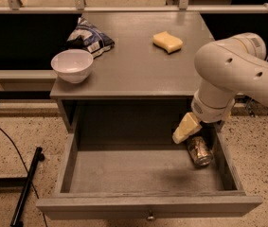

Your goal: Pick orange can from top drawer and place on counter

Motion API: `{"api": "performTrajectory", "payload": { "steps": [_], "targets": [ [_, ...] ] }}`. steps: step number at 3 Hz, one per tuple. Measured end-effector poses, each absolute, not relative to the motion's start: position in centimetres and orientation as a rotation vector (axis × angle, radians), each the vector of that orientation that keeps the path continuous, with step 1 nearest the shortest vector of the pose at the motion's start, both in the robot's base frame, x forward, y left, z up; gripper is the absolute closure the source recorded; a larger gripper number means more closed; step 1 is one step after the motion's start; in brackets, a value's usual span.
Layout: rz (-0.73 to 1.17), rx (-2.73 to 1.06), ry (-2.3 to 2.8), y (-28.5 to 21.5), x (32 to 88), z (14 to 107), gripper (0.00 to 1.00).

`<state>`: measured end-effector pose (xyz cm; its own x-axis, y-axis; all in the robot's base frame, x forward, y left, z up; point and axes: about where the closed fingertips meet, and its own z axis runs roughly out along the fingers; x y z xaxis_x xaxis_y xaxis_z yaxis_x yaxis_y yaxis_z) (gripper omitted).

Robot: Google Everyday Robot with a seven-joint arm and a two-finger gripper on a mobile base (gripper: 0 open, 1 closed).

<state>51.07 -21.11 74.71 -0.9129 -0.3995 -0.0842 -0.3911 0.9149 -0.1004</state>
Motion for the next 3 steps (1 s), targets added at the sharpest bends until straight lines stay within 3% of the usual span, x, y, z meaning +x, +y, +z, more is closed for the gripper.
{"api": "performTrajectory", "payload": {
  "steps": [2, 3],
  "targets": [
    [-0.068, -0.056, 3.076, -21.1, 50.8, 70.1, 0.02],
    [-0.086, 0.043, 3.103, -21.1, 50.8, 67.9, 0.03]
  ]
}}
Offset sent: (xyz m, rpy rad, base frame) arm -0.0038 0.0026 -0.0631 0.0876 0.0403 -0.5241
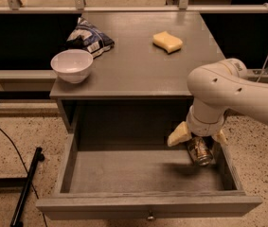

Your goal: Pick orange can from top drawer and place on counter

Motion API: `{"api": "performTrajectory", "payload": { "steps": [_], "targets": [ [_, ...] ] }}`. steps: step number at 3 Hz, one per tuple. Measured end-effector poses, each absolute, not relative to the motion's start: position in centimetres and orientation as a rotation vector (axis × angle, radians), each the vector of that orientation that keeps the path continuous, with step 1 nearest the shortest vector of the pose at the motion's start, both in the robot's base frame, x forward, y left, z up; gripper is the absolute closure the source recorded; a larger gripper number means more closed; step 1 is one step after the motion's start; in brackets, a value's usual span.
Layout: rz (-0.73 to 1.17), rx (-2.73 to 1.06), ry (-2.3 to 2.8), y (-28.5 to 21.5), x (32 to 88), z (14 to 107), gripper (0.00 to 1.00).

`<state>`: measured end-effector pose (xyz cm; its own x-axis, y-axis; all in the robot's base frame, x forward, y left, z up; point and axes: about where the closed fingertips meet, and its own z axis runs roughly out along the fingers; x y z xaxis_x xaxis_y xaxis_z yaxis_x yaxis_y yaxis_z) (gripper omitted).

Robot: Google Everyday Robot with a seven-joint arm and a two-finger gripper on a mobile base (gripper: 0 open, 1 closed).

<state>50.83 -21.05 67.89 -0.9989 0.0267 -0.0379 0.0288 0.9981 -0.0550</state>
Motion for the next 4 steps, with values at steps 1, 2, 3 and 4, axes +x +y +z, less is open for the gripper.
{"api": "performTrajectory", "payload": {
  "steps": [1, 2, 3, 4],
  "targets": [
    [-0.072, 0.062, 3.126, -20.6, 51.1, 66.4, 0.02],
    [-0.035, 0.065, 3.136, -20.7, 51.1, 65.3, 0.08],
    [-0.006, 0.032, 3.126, -20.8, 51.3, 64.8, 0.15],
    [-0.034, 0.013, 3.109, -21.8, 51.3, 64.4, 0.15]
  ]
}}
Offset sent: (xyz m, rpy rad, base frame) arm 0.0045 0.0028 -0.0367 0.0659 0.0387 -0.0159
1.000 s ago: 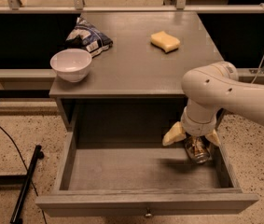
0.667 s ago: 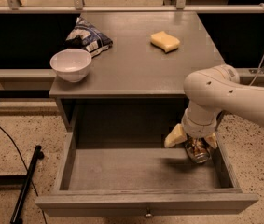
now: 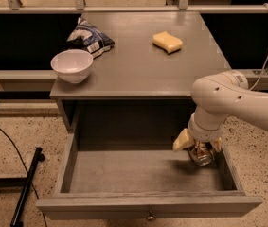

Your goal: Pick orange can from top drawer and place on counter

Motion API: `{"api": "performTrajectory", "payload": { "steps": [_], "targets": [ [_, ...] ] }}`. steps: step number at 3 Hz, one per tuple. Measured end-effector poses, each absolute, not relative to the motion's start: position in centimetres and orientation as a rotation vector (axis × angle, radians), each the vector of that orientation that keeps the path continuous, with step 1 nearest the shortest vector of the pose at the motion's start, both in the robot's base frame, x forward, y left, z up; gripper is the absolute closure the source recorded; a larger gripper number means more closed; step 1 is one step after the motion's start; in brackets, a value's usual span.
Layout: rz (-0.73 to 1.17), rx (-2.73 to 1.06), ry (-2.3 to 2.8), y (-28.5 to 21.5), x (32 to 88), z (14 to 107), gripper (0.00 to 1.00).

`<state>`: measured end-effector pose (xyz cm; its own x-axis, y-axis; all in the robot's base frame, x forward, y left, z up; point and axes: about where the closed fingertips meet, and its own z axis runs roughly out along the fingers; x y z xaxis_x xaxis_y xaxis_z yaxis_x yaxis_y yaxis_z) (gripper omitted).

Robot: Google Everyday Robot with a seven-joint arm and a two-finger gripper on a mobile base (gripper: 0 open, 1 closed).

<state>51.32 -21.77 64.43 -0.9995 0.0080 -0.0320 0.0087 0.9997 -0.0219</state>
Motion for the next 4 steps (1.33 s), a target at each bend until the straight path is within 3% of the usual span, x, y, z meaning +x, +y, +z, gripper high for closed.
{"api": "performTrajectory", "payload": {
  "steps": [4],
  "targets": [
    [-0.014, -0.181, 2.983, -23.3, 51.4, 61.3, 0.2]
  ]
}}
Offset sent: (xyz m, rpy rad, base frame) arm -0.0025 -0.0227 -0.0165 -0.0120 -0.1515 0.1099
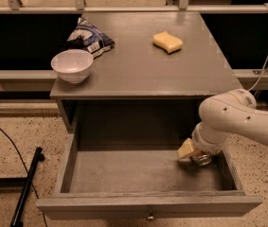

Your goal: Pick orange can from top drawer and place on counter

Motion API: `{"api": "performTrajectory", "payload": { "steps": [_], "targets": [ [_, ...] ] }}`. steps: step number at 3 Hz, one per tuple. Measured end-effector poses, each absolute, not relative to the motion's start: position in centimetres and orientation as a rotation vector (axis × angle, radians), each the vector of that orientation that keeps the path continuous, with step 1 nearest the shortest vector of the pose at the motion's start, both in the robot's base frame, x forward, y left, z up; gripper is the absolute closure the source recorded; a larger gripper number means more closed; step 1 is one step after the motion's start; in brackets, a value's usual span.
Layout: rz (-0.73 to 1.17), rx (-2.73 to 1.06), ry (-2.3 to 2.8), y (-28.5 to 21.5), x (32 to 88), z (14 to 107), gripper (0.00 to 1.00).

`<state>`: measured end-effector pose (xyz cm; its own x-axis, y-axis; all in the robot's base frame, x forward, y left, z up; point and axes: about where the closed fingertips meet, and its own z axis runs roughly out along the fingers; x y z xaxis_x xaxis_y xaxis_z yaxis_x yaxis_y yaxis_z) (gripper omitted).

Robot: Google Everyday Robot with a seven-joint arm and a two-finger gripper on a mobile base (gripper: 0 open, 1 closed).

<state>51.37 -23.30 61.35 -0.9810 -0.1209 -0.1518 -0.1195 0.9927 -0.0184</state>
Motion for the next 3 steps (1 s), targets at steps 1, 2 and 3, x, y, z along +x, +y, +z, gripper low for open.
{"api": "performTrajectory", "payload": {
  "steps": [1, 2, 3],
  "targets": [
    [0.016, -0.195, 2.987, -23.3, 51.6, 60.2, 0.35],
    [0.043, -0.229, 2.989, -22.8, 51.8, 59.9, 0.55],
    [0.095, -0.241, 2.957, -22.3, 52.3, 61.6, 0.78]
  ]
}}
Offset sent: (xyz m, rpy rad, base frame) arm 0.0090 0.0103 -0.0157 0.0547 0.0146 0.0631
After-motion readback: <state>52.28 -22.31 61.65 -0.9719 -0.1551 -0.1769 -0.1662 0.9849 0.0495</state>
